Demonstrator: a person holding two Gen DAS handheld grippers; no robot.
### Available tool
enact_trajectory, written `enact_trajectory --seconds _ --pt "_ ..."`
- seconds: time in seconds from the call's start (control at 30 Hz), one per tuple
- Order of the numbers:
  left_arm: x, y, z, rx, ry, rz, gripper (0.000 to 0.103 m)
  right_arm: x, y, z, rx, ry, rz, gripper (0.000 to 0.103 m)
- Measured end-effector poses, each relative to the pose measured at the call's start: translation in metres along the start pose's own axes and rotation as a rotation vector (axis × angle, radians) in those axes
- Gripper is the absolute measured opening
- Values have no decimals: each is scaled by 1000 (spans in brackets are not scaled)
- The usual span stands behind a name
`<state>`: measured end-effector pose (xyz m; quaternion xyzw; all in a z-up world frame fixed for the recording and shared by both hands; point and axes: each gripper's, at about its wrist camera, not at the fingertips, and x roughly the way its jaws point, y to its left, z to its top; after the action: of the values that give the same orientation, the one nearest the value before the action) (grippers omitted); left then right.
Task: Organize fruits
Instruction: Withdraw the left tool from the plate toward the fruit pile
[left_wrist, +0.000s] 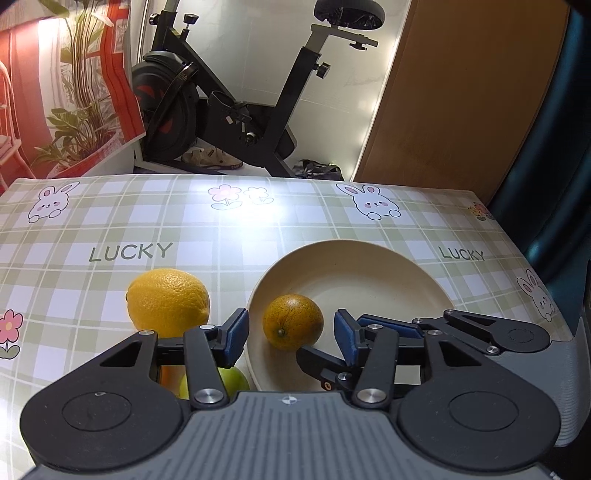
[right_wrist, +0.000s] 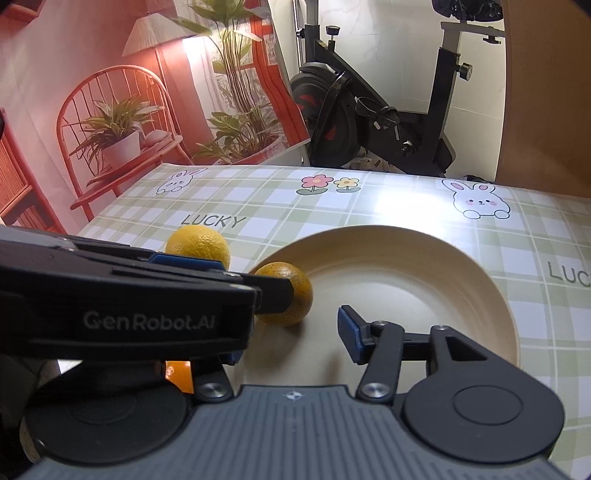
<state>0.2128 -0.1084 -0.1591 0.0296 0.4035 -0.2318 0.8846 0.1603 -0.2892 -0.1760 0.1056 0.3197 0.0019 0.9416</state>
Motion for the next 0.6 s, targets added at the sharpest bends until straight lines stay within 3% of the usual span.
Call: enact_trajectory --seconds 0.3,0.6 --pt "-36 -6 -9 10 -43 18 53 -37 1 -9 -16 -48 -6 54" --pt "-78 10 -35 3 -36 8 53 -68 21 -28 -43 -77 9 54"
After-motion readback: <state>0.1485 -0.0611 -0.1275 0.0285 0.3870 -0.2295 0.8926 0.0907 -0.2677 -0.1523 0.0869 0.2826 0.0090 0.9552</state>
